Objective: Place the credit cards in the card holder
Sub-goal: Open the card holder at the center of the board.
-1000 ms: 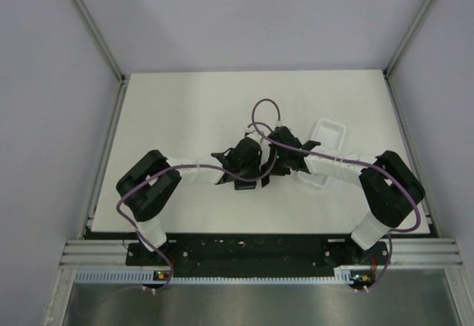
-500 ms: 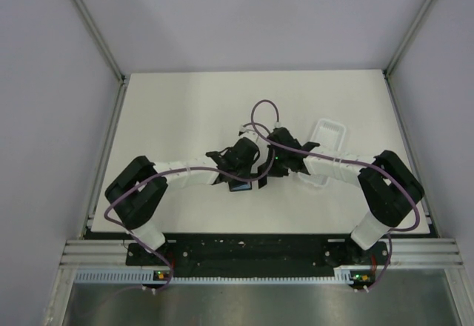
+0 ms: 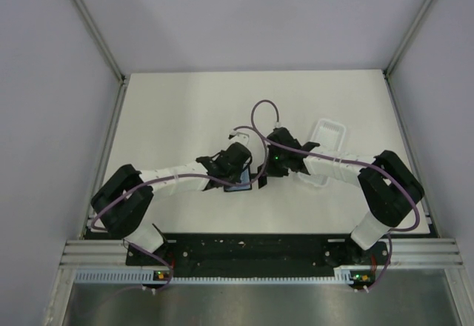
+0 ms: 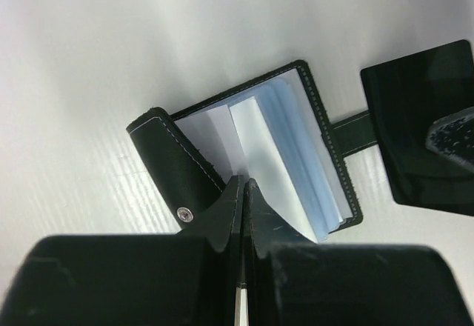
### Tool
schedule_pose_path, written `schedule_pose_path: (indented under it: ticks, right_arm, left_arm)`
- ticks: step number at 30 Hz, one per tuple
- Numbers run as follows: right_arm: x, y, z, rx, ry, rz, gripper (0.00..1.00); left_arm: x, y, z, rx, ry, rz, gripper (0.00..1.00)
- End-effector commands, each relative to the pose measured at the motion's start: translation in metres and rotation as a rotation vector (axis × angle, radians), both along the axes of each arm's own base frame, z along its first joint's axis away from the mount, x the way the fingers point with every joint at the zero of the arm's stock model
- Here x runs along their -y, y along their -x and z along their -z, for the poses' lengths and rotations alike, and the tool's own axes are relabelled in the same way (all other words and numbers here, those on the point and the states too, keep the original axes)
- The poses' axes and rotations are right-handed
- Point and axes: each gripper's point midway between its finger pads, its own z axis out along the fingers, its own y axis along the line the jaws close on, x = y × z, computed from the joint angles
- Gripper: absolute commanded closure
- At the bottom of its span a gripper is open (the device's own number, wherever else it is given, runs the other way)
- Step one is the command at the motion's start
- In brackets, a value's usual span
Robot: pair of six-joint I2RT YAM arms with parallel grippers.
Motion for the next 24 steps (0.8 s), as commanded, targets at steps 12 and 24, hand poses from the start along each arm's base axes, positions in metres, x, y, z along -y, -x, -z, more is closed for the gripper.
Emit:
schedule_pose_path:
  ticks: [12,24]
  right_arm:
    - [0.021,0.015,0.022,-0.059,0.09,0.01,1.0]
    - [0.004,0.011,-0.014,0.04,-0.037,-0.054,1.0]
  left_arm:
    - [-0.05,0.019,-0.004,0.027,-0.069,-0.087,1.0]
    - [-0.047,0.023,0.007,-0.003,-0.06,-0.091,1.0]
